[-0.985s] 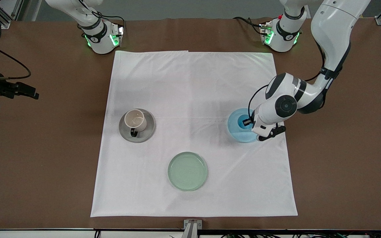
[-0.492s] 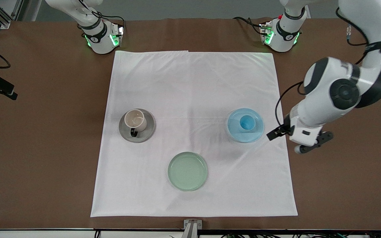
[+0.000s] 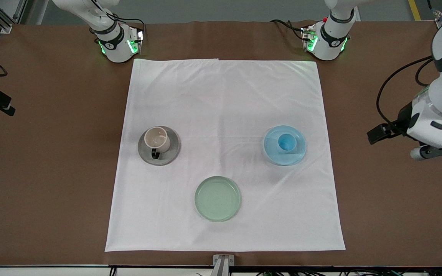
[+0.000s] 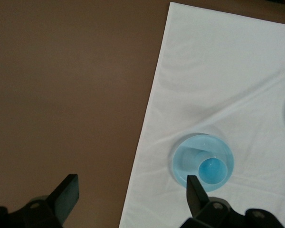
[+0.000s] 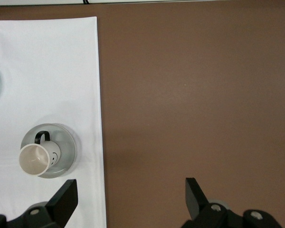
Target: Place blue cup in blue plate and white mug in gray plate
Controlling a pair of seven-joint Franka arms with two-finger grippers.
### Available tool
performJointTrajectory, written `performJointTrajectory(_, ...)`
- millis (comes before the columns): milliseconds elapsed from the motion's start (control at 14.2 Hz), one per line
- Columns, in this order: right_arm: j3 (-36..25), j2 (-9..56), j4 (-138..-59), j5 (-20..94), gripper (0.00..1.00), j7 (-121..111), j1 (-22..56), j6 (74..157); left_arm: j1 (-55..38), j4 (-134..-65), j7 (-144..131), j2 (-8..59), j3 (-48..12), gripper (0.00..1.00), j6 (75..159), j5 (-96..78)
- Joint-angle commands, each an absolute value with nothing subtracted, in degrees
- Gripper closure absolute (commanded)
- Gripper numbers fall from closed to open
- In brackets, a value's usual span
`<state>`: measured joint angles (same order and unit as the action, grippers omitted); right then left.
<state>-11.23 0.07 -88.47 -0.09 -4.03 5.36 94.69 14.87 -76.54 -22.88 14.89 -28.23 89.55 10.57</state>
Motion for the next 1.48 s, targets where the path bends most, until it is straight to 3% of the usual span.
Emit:
performJointTrajectory(0, -11.07, 0.35, -85.61, -0.35, 0.0, -3.87, 5.1, 93.96, 17.66, -77.43, -15.15, 9.17, -28.39, 0.0, 86.84, 10.29)
performJointTrajectory(141, -11.07, 0.35, -85.08, -0.26, 0.0, -3.87, 4.83, 93.78, 16.18, -78.83, -10.21, 5.64, -24.81, 0.0, 84.66, 7.75)
performJointTrajectory(422, -11.16, 0.35, -84.99, -0.18, 0.0, -3.78, 4.57, 92.64, 2.66, -86.46, -9.76, -1.82, -10.31, 0.0, 79.28, 2.03)
performJointTrajectory(774, -11.07, 0.35, -85.08, 0.0, 0.0, -0.11, 5.18, 92.55, 0.8, -89.02, -8.44, -3.51, -7.82, 0.0, 81.82, 1.93)
performJointTrajectory(985, -10.99, 0.35, -85.08, 0.09, 0.0, 0.88, 5.1, 92.55, -3.16, -89.56, -7.56, -3.6, -3.43, 0.0, 82.18, 1.5)
performJointTrajectory(1407, -10.9, 0.35, -84.99, 0.0, 0.0, 0.53, 5.8, 91.84, -2.29, -89.65, -7.56, -2.9, -5.71, 0.0, 83.58, 1.58)
